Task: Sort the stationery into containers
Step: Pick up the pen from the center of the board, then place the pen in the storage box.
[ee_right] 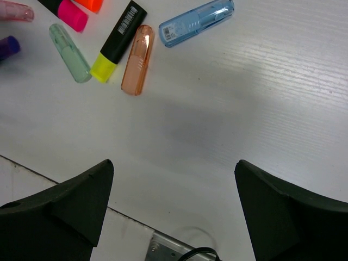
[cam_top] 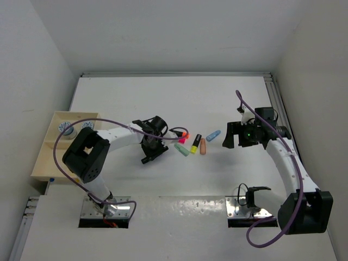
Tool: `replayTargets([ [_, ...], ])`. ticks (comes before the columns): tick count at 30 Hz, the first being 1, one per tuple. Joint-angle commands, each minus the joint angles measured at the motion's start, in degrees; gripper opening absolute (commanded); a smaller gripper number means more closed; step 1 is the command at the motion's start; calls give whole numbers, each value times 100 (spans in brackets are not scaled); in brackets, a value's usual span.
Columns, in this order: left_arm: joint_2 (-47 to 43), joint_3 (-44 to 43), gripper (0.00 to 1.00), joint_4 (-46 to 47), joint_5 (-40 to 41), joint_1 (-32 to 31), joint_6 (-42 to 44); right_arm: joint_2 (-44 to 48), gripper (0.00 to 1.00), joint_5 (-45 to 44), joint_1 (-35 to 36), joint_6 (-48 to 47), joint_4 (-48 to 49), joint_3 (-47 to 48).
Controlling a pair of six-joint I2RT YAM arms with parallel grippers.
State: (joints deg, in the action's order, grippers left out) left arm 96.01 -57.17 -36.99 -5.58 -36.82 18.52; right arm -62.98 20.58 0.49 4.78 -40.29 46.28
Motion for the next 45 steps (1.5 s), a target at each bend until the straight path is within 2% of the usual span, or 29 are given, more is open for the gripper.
replayTargets([
  [1, 102, -14, 46, 376, 329, -36, -121, 32, 91, 8, -23, 15, 65, 144],
  [7, 313, 12, 51, 509, 365, -89, -60, -30, 91, 25, -23, 15, 101, 179],
  [10, 305, 56, 40, 535, 356, -97, -51, -56, 91, 34, -23, 6, 109, 197],
  [12, 235, 57, 25, 492, 339, -97, -33, -65, 91, 34, -23, 6, 118, 197],
  [14, 50, 4, 16, 334, 234, -10, -33, -91, 91, 69, -23, -12, 136, 214],
  [17, -467, -180, 12, 184, 189, 358, -103, -214, 91, 174, -23, -64, 136, 293],
  [20, -986, -733, 8, -385, 286, 1034, -139, -468, 89, 218, 117, -100, 215, 416],
  [21, -1144, -1048, 7, -518, 295, 1471, -121, -556, 88, 227, 231, -100, 311, 469],
  [26, -1471, -1622, 4, -1361, 426, 2810, 194, -1381, 75, 289, 696, -161, 549, 1119],
  [27, -1540, -1666, 4, -1450, 435, 3247, 256, -1514, 74, 280, 776, -239, 549, 1363],
  [31, -1743, -1552, 2, -1802, 497, 4513, 520, -2165, 66, 271, 1189, -381, 461, 2015],
  [34, -1988, -1403, 1, -1908, 532, 5216, 704, -2595, 63, 262, 1426, -399, 540, 2367],
  [42, -2376, -753, 0, -1689, 910, 6896, 1407, -3475, 66, 17, 2077, -635, 865, 2877],
  [45, -2271, -603, 0, -1574, 753, 7406, 1636, -3765, 67, -115, 2244, -715, 944, 2983],
])
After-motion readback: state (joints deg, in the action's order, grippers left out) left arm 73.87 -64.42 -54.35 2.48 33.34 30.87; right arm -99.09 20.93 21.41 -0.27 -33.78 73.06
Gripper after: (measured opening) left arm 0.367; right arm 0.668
